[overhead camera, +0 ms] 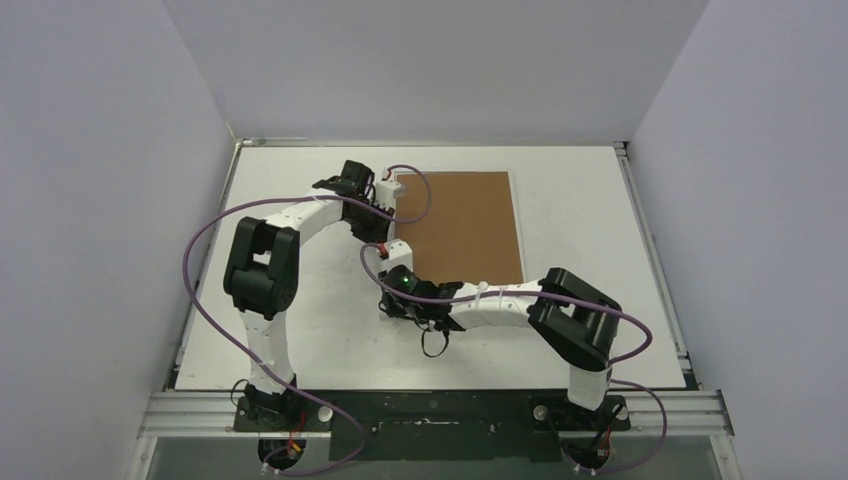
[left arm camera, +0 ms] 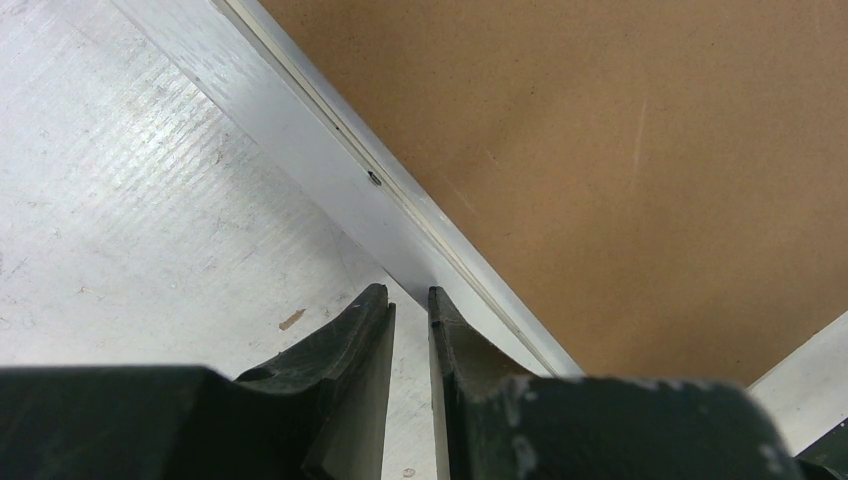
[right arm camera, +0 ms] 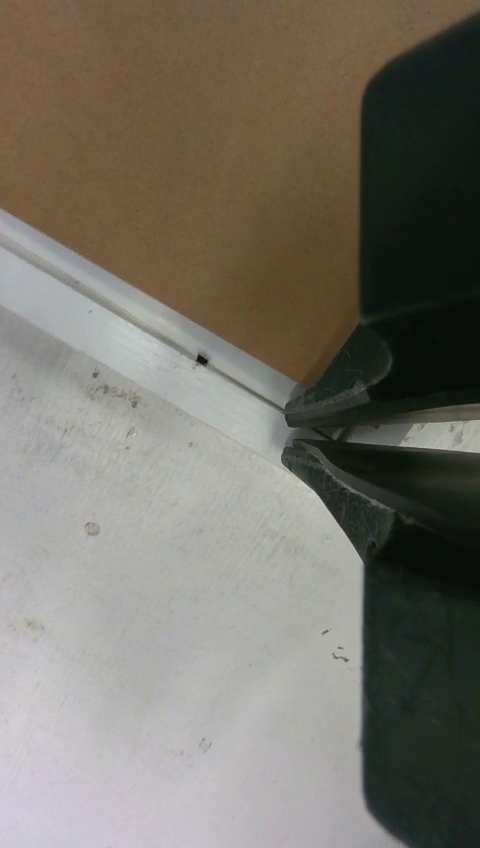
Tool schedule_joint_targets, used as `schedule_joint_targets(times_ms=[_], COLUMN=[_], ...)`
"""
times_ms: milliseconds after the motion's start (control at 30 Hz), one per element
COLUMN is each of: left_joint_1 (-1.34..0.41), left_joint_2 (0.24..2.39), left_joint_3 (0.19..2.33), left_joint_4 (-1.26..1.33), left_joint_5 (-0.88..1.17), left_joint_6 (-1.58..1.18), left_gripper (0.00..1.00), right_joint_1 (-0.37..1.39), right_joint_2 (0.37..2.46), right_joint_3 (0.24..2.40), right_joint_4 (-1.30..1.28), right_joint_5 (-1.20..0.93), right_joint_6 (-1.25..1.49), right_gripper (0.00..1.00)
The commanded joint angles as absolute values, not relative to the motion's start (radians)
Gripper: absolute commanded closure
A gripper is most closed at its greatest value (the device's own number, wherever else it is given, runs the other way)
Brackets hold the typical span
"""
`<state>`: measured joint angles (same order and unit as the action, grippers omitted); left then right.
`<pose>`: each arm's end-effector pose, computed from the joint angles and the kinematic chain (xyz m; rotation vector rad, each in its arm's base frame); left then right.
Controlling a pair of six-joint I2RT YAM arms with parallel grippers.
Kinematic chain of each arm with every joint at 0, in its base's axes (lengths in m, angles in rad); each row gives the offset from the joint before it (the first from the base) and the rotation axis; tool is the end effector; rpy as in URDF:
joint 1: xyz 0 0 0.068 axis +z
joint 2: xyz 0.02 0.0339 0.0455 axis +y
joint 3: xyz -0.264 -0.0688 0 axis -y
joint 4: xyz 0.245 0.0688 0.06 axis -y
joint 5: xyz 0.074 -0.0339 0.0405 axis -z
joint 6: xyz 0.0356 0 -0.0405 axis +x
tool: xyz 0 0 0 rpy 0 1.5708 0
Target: Put the photo into the frame
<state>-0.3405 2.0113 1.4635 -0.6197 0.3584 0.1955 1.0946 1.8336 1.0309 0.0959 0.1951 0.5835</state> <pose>0.3871 -0.1504 0.1772 0.8169 2.5947 -0.5314 0.1825 0.3388 0.1632 -0.4910 2.2982 0.6518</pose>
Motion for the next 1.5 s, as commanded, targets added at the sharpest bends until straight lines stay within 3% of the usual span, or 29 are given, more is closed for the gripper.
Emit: schedule_joint_targets(times_ms=[0,233,600,800,933,1067,1467], left_joint_1=[-0.342,-0.342,-0.339,-0.339,-0.340,-0.339,-0.339], left_joint_2=[2.030,2.025,2.044,2.046,2.045,2.043,2.040], left_joint_3=[1.439,1.445,1.453,1.461,1.459,1.460,1.457], left_joint_4=[-0.614,-0.617,-0.619,-0.624,-0.624,-0.626,-0.623], left_joint_5=[0.301,0.312,0.330,0.328,0.328,0.329,0.330], left_joint_6=[0.223,0.218,0.201,0.199,0.199,0.202,0.205], left_gripper=[0.82,0.82,0.82,0.82,0.83,0.83,0.83], right_joint_1=[1.076,0.948,0.568,0.375,0.297,0.235,0.218], right_joint_2=[1.811,1.582,1.188,1.218,1.213,1.266,1.341], right_joint_3=[1.135,1.163,0.818,0.766,0.712,0.701,0.687], right_joint_4=[0.095,-0.062,-0.238,-0.393,-0.365,-0.312,-0.195], right_joint_5=[0.125,0.051,0.030,0.108,0.086,0.018,-0.151], right_joint_6=[0.538,0.520,0.549,0.626,0.634,0.629,0.669], right_gripper=[0.84,0.62,0.41,0.45,0.38,0.37,0.44])
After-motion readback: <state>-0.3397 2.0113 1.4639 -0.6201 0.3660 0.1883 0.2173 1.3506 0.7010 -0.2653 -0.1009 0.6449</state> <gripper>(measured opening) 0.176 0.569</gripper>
